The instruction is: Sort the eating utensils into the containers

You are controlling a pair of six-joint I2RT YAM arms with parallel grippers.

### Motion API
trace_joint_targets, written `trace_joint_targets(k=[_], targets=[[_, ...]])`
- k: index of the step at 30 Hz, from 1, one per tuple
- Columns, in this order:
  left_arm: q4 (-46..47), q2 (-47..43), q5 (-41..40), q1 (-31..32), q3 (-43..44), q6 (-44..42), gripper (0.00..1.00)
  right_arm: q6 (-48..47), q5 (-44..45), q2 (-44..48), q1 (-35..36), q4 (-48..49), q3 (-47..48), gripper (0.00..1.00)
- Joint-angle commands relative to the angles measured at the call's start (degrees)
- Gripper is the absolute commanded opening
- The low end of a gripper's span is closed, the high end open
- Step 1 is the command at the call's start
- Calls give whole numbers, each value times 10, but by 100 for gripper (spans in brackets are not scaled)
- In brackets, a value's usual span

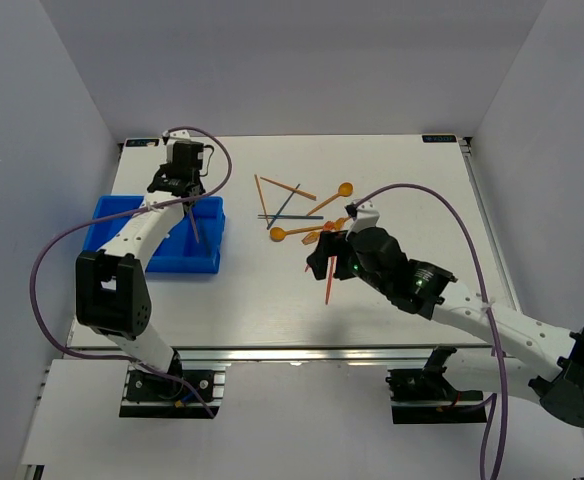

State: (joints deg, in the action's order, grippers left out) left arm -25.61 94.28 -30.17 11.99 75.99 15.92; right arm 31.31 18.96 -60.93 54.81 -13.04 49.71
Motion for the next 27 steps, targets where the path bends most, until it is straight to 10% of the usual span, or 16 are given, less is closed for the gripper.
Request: trace_joint_targets(k=[1,13,27], targets=[[79,-13,-2,-20,-24,-47,0,-16,12,34,-6,-5,-24,89],[110,-23,66,-19,-96,41,5,-13,7,40,-6,-6,-26,90],[64,-139,167,-18,-137,75,50,7,48,-96,-7,-67,43,89]])
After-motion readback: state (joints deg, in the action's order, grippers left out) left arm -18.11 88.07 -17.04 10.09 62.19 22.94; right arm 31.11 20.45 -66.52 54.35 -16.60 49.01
